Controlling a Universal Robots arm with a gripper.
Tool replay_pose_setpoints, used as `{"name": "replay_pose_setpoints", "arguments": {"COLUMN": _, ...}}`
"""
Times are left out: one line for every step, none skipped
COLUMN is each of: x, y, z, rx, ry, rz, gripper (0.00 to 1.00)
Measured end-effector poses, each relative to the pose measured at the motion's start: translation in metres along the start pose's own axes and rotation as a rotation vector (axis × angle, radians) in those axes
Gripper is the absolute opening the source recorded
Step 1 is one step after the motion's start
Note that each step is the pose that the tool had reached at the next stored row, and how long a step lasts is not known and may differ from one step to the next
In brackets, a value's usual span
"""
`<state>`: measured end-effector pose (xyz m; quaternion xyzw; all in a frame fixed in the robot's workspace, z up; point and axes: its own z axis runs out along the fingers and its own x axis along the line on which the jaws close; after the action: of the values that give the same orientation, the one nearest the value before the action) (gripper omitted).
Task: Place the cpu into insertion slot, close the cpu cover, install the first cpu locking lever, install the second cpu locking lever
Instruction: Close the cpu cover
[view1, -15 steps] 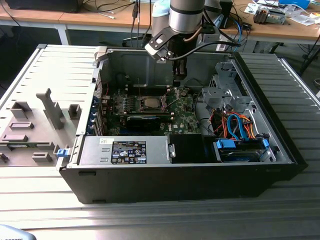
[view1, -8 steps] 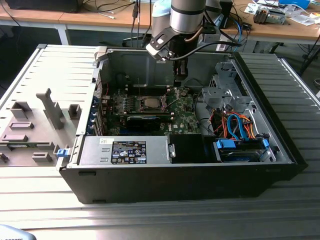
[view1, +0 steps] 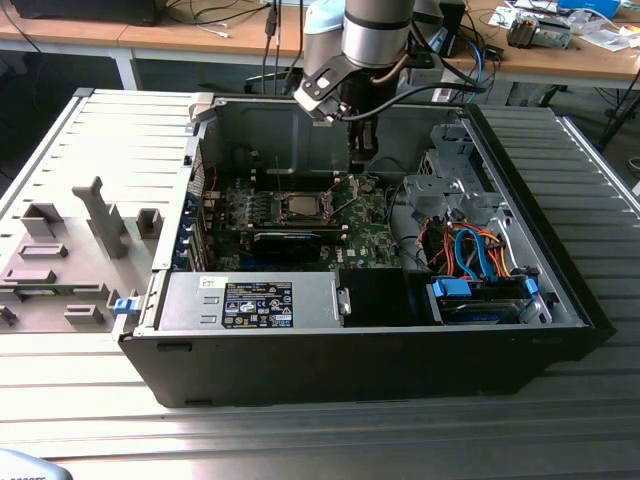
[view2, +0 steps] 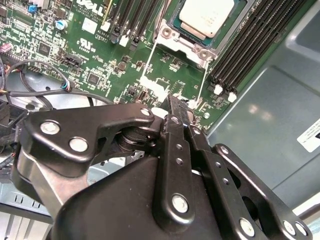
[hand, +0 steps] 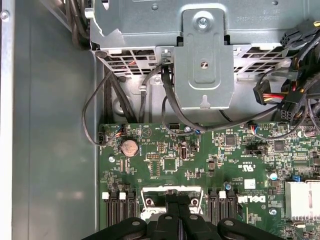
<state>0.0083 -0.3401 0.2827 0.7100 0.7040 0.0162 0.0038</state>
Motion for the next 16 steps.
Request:
{"name": "replay_pose_setpoints", "arguments": {"x": 0.0000, "y": 0.0003, "z": 0.0000, "rx": 0.0001, "ry": 0.0000, "rz": 0.000, "gripper": 0.11}}
{"name": "replay_pose_setpoints", "arguments": {"x": 0.0000, "y": 0.0007, "z": 0.0001, "rx": 0.0001, "ry": 0.0000, "rz": 0.000, "gripper": 0.11}}
{"name": "replay_pose_setpoints", "arguments": {"x": 0.0000, "y": 0.0011, "z": 0.0002, "rx": 0.0000, "ry": 0.0001, "rz": 0.000, "gripper": 0.11}}
{"name": "replay_pose_setpoints", "arguments": {"x": 0.0000, "y": 0.0016, "z": 0.0003, "rx": 0.0000, "ry": 0.0001, "rz": 0.000, "gripper": 0.11}}
{"name": "replay_pose_setpoints", "arguments": {"x": 0.0000, "y": 0.0020, "z": 0.0003, "rx": 0.0000, "ry": 0.0000, "rz": 0.000, "gripper": 0.11}}
{"name": "replay_pose_setpoints", "arguments": {"x": 0.0000, "y": 0.0025, "z": 0.0004, "rx": 0.0001, "ry": 0.0000, "rz": 0.000, "gripper": 0.11}}
{"name": "replay_pose_setpoints", "arguments": {"x": 0.0000, "y": 0.0030, "z": 0.0005, "rx": 0.0000, "ry": 0.0001, "rz": 0.000, "gripper": 0.11}}
{"name": "replay_pose_setpoints", "arguments": {"x": 0.0000, "y": 0.0035, "z": 0.0005, "rx": 0.0000, "ry": 0.0001, "rz": 0.000, "gripper": 0.11}}
{"name": "replay_pose_setpoints", "arguments": {"x": 0.0000, "y": 0.0038, "z": 0.0006, "rx": 0.0001, "ry": 0.0000, "rz": 0.000, "gripper": 0.11}}
{"name": "replay_pose_setpoints", "arguments": {"x": 0.0000, "y": 0.0041, "z": 0.0006, "rx": 0.0000, "ry": 0.0001, "rz": 0.000, "gripper": 0.11}}
{"name": "replay_pose_setpoints", "arguments": {"x": 0.0000, "y": 0.0045, "z": 0.0007, "rx": 0.0001, "ry": 0.0000, "rz": 0.000, "gripper": 0.11}}
{"name": "replay_pose_setpoints", "arguments": {"x": 0.0000, "y": 0.0048, "z": 0.0007, "rx": 0.0001, "ry": 0.0000, "rz": 0.000, "gripper": 0.11}}
{"name": "replay_pose_setpoints", "arguments": {"x": 0.0000, "y": 0.0053, "z": 0.0008, "rx": 0.0000, "ry": 0.0001, "rz": 0.000, "gripper": 0.11}}
{"name": "replay_pose_setpoints", "arguments": {"x": 0.0000, "y": 0.0057, "z": 0.0009, "rx": 0.0001, "ry": 0.0000, "rz": 0.000, "gripper": 0.11}}
{"name": "replay_pose_setpoints", "arguments": {"x": 0.0000, "y": 0.0060, "z": 0.0009, "rx": 0.0001, "ry": 0.0000, "rz": 0.000, "gripper": 0.11}}
{"name": "replay_pose_setpoints", "arguments": {"x": 0.0000, "y": 0.0063, "z": 0.0010, "rx": 0.0001, "ry": 0.0000, "rz": 0.000, "gripper": 0.11}}
